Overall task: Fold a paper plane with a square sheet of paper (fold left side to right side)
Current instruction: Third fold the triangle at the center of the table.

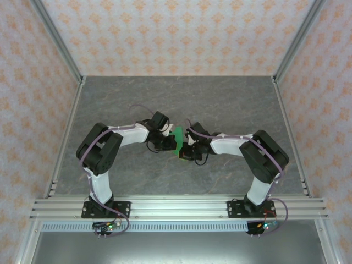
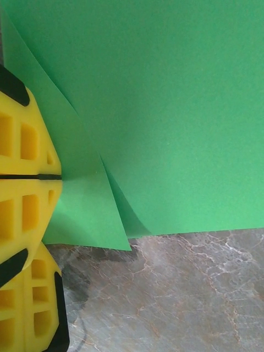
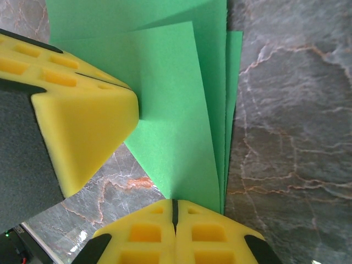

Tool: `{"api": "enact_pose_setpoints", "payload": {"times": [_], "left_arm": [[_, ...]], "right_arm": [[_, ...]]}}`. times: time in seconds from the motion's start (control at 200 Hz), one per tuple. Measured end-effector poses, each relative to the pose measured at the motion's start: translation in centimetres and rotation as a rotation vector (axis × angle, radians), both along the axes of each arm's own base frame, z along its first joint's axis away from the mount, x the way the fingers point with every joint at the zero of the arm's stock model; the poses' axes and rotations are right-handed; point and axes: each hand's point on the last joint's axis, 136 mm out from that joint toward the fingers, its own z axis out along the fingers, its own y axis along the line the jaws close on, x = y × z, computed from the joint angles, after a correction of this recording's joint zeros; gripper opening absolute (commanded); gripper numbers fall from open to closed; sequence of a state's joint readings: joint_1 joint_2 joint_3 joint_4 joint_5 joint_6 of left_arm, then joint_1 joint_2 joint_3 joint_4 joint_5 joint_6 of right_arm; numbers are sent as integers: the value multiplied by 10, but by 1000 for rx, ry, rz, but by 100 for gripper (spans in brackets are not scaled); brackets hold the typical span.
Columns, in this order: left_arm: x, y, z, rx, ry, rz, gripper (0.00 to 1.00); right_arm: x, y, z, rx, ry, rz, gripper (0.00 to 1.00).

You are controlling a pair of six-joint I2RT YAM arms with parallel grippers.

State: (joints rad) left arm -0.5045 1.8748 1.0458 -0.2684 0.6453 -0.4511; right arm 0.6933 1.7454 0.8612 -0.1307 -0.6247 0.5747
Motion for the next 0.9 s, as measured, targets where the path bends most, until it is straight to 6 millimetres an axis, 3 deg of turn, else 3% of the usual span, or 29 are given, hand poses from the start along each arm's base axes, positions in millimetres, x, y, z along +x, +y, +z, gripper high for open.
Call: {"api": "enact_pose_setpoints", "payload": {"times": [0.5, 0.666, 0.806, 0.901], "left_arm": [[2, -2, 0, -1, 2, -7, 7], [2, -2, 0, -2, 2, -7, 8], [2, -2, 0, -5, 4, -5, 7], [2, -2, 0, -5, 4, -5, 8]], "right_arm": [[-20, -29, 0, -68, -2, -27, 0], [-33, -45, 9, -126, 34, -33, 0], [-20, -36, 33, -95, -5, -34, 0], [-9, -25, 38, -71, -17, -34, 0]]}}
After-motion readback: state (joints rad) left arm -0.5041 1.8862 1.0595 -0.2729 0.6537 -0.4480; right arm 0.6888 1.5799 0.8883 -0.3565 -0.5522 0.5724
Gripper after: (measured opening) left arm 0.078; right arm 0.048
